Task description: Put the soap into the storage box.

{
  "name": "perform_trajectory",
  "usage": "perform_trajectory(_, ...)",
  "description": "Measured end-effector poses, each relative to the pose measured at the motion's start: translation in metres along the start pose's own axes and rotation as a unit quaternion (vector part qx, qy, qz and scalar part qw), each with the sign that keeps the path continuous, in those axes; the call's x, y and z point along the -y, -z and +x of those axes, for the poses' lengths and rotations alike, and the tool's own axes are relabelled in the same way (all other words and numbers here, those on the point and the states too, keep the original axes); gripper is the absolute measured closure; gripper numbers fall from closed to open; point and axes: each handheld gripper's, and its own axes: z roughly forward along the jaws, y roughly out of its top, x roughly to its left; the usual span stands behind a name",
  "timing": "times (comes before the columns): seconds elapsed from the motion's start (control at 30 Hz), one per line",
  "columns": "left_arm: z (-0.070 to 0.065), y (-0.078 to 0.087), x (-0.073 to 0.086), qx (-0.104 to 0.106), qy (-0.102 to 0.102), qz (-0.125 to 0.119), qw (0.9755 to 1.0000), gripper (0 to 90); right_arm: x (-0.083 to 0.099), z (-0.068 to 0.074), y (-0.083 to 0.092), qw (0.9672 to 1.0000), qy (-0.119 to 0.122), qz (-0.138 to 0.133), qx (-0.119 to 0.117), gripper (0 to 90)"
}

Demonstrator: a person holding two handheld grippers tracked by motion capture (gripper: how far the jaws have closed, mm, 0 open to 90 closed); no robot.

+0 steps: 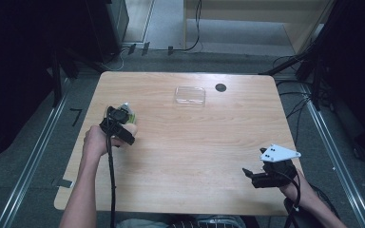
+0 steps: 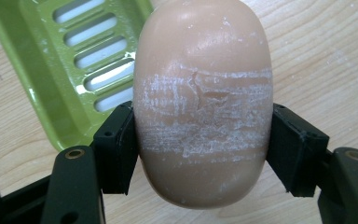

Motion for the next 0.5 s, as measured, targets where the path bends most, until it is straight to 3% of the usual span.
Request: perform_trajectory(0.5,0.015,0.0,0.002,-0.012,0.031,-0.032,0.9989,33.9,0.0,0.0,0.0,1.0,0.002,0.0,-0.002,13.4)
